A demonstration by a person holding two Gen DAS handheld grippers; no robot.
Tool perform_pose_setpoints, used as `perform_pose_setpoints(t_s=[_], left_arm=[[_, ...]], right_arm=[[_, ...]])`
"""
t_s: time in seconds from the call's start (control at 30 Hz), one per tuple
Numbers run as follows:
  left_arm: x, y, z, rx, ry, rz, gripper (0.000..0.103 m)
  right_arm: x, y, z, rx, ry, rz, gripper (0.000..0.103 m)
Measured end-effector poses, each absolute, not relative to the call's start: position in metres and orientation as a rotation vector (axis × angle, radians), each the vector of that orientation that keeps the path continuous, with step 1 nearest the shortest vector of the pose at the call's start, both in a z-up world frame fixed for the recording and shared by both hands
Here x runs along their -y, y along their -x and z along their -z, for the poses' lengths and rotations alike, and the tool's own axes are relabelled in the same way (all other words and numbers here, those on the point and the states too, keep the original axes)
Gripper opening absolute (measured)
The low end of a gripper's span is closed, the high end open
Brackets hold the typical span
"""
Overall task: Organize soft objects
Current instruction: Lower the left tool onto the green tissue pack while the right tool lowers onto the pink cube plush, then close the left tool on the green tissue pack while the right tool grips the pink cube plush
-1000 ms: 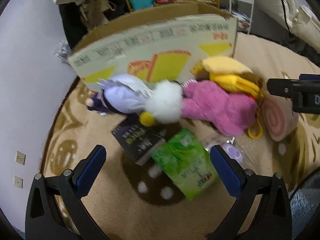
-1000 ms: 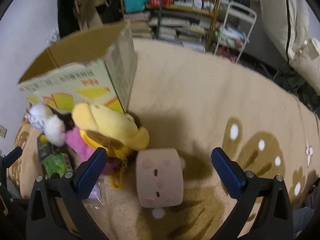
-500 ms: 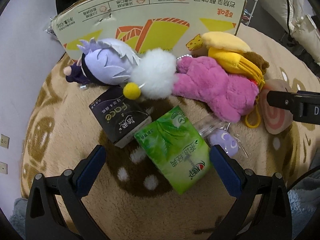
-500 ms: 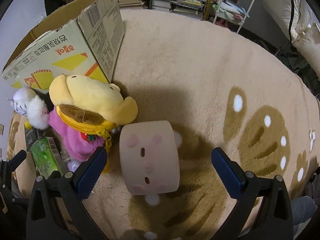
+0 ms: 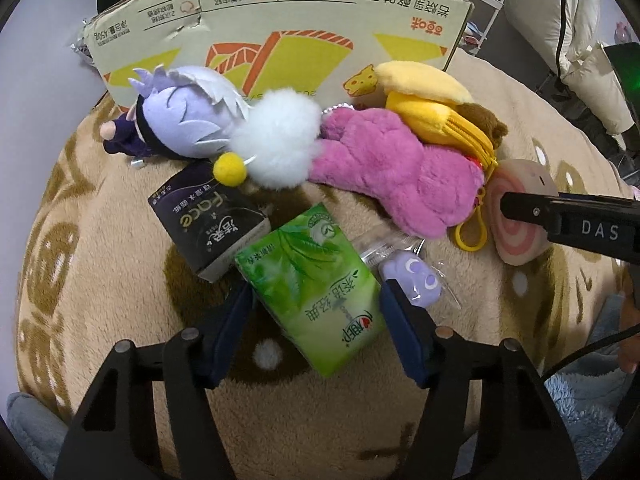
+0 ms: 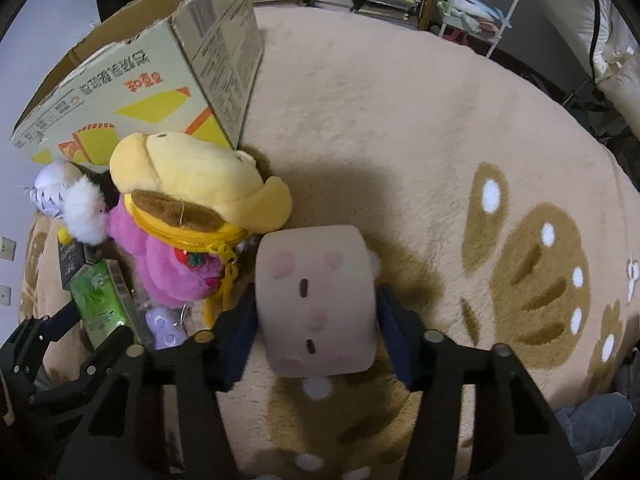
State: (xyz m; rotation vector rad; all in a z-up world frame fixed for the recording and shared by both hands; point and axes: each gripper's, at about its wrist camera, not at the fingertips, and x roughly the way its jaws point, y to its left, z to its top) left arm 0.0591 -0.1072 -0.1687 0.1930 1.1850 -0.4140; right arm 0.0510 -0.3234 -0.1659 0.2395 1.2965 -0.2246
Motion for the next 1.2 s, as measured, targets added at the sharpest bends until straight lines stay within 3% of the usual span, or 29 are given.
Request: perform_pose_setpoints(t_s=[0.4, 0.73, 0.83, 1.0, 1.07, 1.2], left_arm=[[0.101, -0.056, 0.171, -1.181, -0.171, 0.435, 0.064], [0.092, -0.054, 0.163, -1.173, -0.120, 0.442, 0.045], [0.087, -0.057, 0.162, -1.193, -0.085, 0.444, 0.044], [0.084, -0.061, 0.165, -1.207, -0.055, 0.445, 0.048], [0.086, -0.062, 0.169, -1.232, -0.045, 0.448, 0.057], [0.093, -0.064, 0.180, -1.276, -0.024, 0.439, 0.064]], right_arm=[[0.322, -0.051, 0.169, -1.299, -0.233, 0.202, 0.048], [0.326, -0.041, 0.159, -1.272, -0.276, 0.187, 0.045], [0.324, -0.039, 0.154, -1.259, -0.276, 0.186, 0.045], [0.324, -0.040, 0.151, -1.258, -0.270, 0.188, 0.045], [0.323, -0.041, 0.151, -1.258, -0.265, 0.187, 0.045], [0.322, -0.040, 0.153, -1.263, -0.258, 0.185, 0.045]])
